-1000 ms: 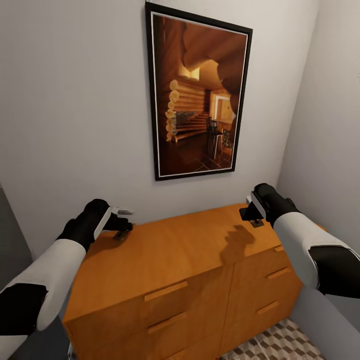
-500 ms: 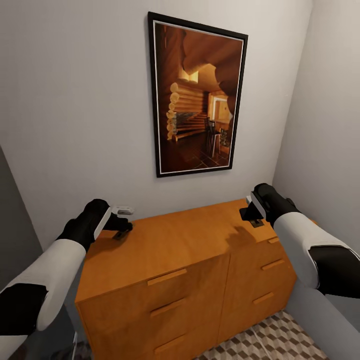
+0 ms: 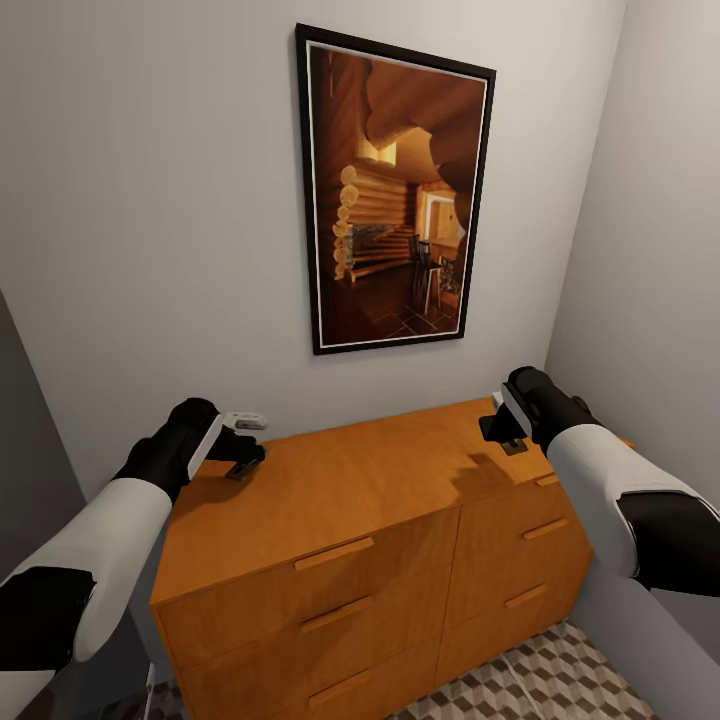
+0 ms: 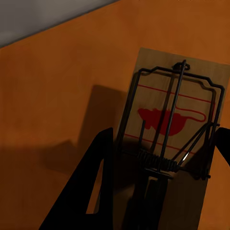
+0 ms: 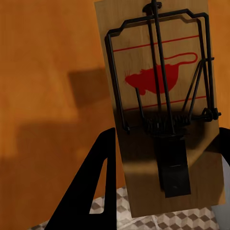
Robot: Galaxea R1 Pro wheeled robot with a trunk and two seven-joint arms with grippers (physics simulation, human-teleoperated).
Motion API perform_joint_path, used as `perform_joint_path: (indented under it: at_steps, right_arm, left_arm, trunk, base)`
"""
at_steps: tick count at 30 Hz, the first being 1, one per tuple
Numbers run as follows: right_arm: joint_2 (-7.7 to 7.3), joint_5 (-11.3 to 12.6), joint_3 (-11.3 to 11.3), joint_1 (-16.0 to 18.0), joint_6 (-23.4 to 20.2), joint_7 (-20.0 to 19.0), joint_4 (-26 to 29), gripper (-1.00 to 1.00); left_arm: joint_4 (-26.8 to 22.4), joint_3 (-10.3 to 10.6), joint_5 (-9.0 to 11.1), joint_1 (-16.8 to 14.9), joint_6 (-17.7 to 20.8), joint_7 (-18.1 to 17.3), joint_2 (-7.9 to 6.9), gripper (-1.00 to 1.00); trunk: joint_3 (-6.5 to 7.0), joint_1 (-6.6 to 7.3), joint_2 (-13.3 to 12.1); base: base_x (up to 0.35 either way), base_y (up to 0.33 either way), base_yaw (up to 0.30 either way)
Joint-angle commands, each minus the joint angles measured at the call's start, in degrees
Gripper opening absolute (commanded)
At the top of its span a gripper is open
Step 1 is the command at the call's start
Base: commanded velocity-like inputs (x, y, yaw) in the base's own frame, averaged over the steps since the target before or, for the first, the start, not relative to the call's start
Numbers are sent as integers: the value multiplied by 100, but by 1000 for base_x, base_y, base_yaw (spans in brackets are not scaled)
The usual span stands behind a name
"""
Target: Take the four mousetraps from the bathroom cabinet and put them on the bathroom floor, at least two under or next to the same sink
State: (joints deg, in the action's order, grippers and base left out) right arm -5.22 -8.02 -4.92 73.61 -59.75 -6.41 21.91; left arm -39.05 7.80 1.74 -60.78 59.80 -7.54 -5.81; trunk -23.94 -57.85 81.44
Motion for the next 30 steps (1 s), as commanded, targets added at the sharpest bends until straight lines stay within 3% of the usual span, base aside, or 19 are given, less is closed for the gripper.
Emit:
perform_joint_path:
  at_steps: [1, 11, 15, 19, 30]
  right_arm:
    - [-5, -45, -40, 4, -25, -62, 6, -100]
    - [-5, -47, -38, 4, -25, -62, 6, -100]
    - [59, -93, 7, 135, -25, -79, 137, -100]
    - [60, -92, -26, 266, -25, -80, 170, -100]
    - [102, -130, -66, 226, -25, -80, 147, -100]
  left_arm:
    - [-6, 29, 11, -4, 20, -2, -7, -100]
    - [-6, 21, 11, -5, 20, -1, -21, -100]
    - [-124, 30, 99, -7, 20, -21, 98, -100]
    - [-76, 19, 103, -67, 20, -15, 94, -100]
    - [-61, -21, 56, 291, -32, 6, 165, -100]
  trunk:
    - [-7, 0, 4]
    - [-7, 0, 4]
    - [-7, 0, 4]
    - [-7, 0, 4]
    - [-7, 0, 4]
  base:
    - [0, 0, 0]
    - [0, 0, 0]
    - [0, 0, 0]
    - [0, 0, 0]
    - [-2, 0, 0]
